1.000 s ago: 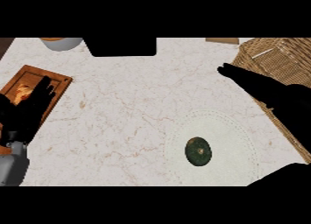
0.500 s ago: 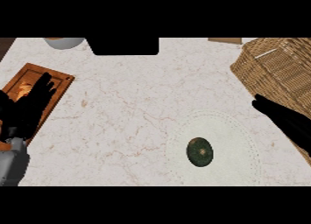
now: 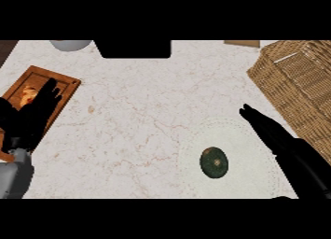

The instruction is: Pick the squash from the placemat and place it in the basket

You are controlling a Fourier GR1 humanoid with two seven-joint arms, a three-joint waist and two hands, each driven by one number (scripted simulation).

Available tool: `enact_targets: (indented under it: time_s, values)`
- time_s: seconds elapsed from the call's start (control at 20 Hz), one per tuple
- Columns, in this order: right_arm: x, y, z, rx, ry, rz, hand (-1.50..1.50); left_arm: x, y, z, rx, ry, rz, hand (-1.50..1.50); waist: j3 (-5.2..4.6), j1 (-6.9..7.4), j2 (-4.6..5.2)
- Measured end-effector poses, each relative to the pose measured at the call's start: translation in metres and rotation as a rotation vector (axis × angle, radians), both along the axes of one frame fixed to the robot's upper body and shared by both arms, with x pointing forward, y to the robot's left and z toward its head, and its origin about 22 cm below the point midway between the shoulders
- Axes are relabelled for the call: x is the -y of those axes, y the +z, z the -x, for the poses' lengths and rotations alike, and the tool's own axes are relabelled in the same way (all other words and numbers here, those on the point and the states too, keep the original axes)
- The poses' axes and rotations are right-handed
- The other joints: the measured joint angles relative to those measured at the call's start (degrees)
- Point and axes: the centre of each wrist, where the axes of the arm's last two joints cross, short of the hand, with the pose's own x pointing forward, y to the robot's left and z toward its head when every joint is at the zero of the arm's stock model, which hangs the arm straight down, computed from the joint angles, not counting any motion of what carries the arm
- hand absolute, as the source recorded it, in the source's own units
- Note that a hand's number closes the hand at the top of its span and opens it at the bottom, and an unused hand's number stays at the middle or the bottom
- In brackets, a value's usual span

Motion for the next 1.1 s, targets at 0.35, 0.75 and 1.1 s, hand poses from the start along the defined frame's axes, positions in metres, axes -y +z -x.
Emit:
enact_targets:
  time_s: [0.35,0.75,1.1]
  values:
    - [-0.026,-0.052,-0.016,0.009,-0.012,-0.058,-1.5,-0.001,0.0,-0.007,-0.007,0.0,-0.007,0.0,-0.04,0.01,0.02]
    - [-0.019,-0.091,-0.03,-0.087,-0.016,0.036,-1.5,-0.002,-0.004,-0.002,-0.009,0.006,-0.007,0.0,-0.05,-0.04,0.0]
    - [-0.017,-0.106,-0.035,-0.107,-0.005,0.062,-1.5,-0.006,-0.005,0.002,-0.002,0.005,-0.007,0.0,-0.06,-0.08,-0.03]
